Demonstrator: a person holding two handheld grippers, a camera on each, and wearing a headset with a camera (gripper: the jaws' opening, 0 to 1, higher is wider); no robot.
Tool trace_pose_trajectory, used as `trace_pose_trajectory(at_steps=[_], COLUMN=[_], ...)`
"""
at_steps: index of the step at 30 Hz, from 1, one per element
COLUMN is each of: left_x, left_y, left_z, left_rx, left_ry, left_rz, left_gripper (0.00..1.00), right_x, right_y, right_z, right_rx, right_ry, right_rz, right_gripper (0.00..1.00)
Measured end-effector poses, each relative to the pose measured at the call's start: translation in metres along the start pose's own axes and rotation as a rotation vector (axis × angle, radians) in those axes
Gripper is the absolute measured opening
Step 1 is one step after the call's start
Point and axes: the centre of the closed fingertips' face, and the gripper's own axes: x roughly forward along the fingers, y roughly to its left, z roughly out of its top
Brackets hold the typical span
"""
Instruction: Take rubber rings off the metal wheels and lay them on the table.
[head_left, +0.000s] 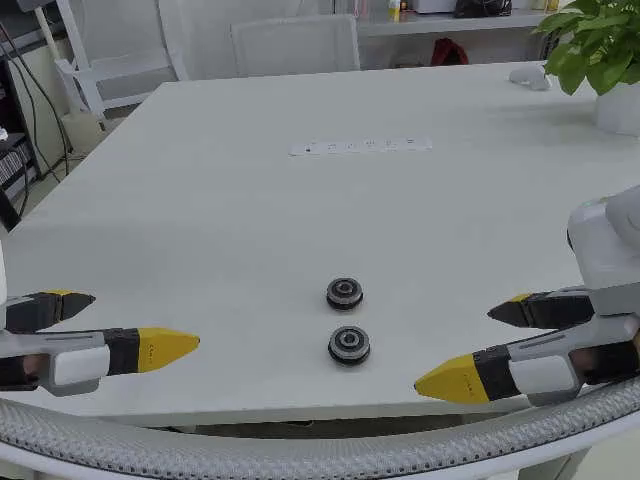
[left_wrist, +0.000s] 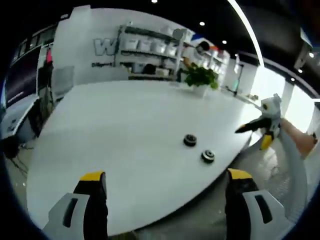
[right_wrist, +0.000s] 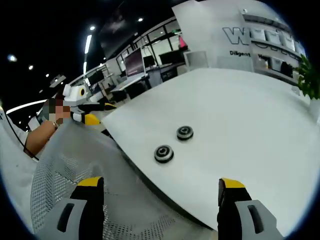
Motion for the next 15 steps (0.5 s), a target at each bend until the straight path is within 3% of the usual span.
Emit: trace_pose_trajectory(at_steps=[15], left_x=[0.0000], left_y=[0.0037], left_z=[-0.0021], left_rx=[0.002], left_ry=[0.013], left_rz=[0.017], left_gripper=[1.00], right_x=[-0.0005], right_y=[0.0003], right_z=[0.0011], right_rx=[-0.006], right_ry=[-0.009], right_rz=[0.002], right_gripper=[0.94])
